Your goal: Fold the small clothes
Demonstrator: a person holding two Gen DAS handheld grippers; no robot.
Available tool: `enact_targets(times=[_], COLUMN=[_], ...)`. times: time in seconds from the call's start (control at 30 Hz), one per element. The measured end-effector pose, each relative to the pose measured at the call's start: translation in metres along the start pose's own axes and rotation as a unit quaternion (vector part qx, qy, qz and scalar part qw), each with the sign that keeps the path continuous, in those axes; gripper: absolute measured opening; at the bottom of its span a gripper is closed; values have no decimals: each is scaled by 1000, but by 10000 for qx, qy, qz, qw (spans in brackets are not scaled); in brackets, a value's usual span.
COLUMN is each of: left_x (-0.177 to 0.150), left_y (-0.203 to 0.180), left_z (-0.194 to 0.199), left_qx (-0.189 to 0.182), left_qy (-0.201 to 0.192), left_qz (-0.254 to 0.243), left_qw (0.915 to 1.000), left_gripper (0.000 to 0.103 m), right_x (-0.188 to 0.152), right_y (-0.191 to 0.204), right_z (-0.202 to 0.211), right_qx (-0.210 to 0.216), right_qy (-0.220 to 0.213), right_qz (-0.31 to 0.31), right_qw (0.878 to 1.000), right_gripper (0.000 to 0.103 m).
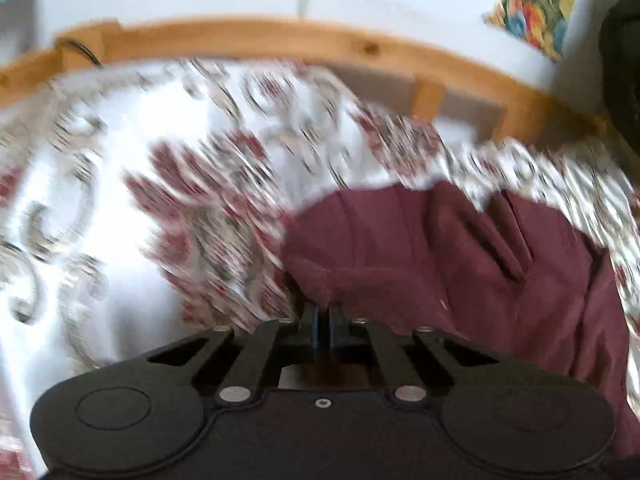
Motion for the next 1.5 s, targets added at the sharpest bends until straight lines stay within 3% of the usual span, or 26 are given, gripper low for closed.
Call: enact_targets(times=[0.07, 0.13, 0.23, 0.3, 0.33, 0.37, 0.43, 0.7, 0.77, 0.83, 0.87, 0.9, 0.93, 0.97, 1.2, 1.43, 1.5], left_x=[3, 0, -6, -4, 0, 6, 17, 53, 59, 61, 61, 60, 58, 57, 77, 78, 75], left_y=[10, 17, 21, 23, 23, 22, 20, -14, -20, -25, -26, -28, -29, -29, -13, 0, -6], left_z=[5, -1, -7, -5, -4, -3, -6, -54, -68, -83, -90, -95, -100, -101, -71, -100, -102], left_qx=[176, 173, 417, 241, 171, 124, 74, 374, 471, 651, 746, 798, 918, 1069, 1410, 1763, 1712], left_qy=[-60, 238, 421, 335, 268, 196, 166, 820, 1047, 1300, 1466, 1597, 1772, 1819, 1073, 997, 870], left_qz=[103, 89, 94, 147, 142, 96, -35, -729, -671, -633, -623, -611, -609, -588, -369, -198, -367], left_qw=[9998, 9995, 9982, 9990, 9994, 9997, 9998, 9933, 9911, 9873, 9844, 9820, 9780, 9757, 9835, 9791, 9807], left_gripper=[4, 8, 23, 44, 48, 56, 60, 79, 79, 71, 49, 18, 4, 1, 1, 2, 12], right_x=[12, 19, 17, 14, 12, 10, 1, -32, -33, -33, -34, -34, -35, -36, -26, -22, -21], right_y=[-10, -27, -48, -56, -58, -60, -60, -52, -49, -48, -47, -47, -47, -46, -58, -74, -76], right_z=[12, 14, 7, 8, 9, 12, 14, 25, 25, 26, 26, 25, 24, 25, 34, 30, 30], right_qx=[158, 135, -201, -258, -228, -173, -88, -483, -470, -493, -493, -482, -455, -424, -204, -329, -447], right_qy=[-73, 17, 286, 347, 326, 275, 217, -166, -235, -331, -328, -293, -271, -277, -489, -512, -537], right_qz=[-115, -297, -368, -386, -393, -395, -388, 79, 48, 48, 80, 107, 128, 164, -81, -275, -298], right_qw=[9998, 9995, 9987, 9983, 9984, 9987, 9990, 9987, 9986, 9982, 9982, 9983, 9985, 9986, 9986, 9978, 9971], right_gripper=[4, 4, 7, 13, 21, 40, 58, 57, 51, 45, 33, 27, 18, 13, 8, 7, 8])
Point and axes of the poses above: each gripper's, at about its wrist camera, not at the fingertips, and z roughly against the way its jaws point, y to its left, x to its top, the point moved 4 cm from there along -z, roughly the way its jaws point, and after that the axes turned 1 degree about x, right-handed, at the moved point
